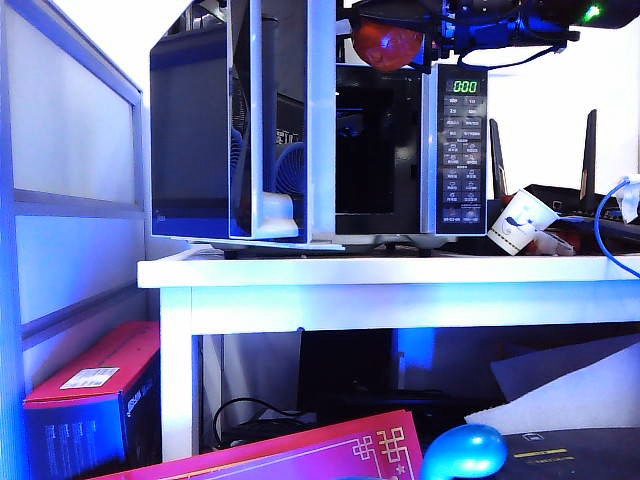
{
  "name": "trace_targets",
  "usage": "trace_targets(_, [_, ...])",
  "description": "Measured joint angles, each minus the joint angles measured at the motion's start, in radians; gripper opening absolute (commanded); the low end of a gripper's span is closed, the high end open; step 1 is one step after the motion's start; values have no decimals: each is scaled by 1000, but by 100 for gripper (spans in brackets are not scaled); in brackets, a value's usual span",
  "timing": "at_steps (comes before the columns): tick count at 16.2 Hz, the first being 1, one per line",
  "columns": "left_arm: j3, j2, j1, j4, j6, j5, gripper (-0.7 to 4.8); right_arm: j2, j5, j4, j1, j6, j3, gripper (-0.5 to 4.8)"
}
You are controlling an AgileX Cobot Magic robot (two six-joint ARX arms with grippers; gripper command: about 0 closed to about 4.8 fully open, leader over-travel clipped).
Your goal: Open the microwave door, place the orange inside the microwave, then close the microwave door.
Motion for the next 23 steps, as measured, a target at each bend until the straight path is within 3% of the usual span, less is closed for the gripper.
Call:
trace_targets(1, [0,0,0,0,0,0,279,0,0,0,0,0,0,291])
trace_targets(2, [0,0,0,0,0,0,319,0,0,0,0,0,0,291])
trace_targets(3, [0,0,0,0,0,-1,417,0,0,0,0,0,0,292])
trace_targets(4, [0,0,0,-1,-1,-4,479,0,1,0,-1,-2,0,292])
trace_targets(8, [0,-1,-1,-11,-4,-52,479,0,16,0,-6,-3,0,292])
trace_targets(16, [1,-4,-1,-10,-4,-408,479,2,0,-7,-61,-20,0,292])
trace_targets(19, [-2,-16,-1,-41,-4,-595,479,12,114,-49,-55,-113,0,292])
trace_targets(21, [-6,-37,-1,-86,-4,-754,479,50,217,-61,-45,-127,0,292])
trace_targets(23, [-6,-66,1,-116,-4,-845,479,86,296,-60,-26,-129,0,292])
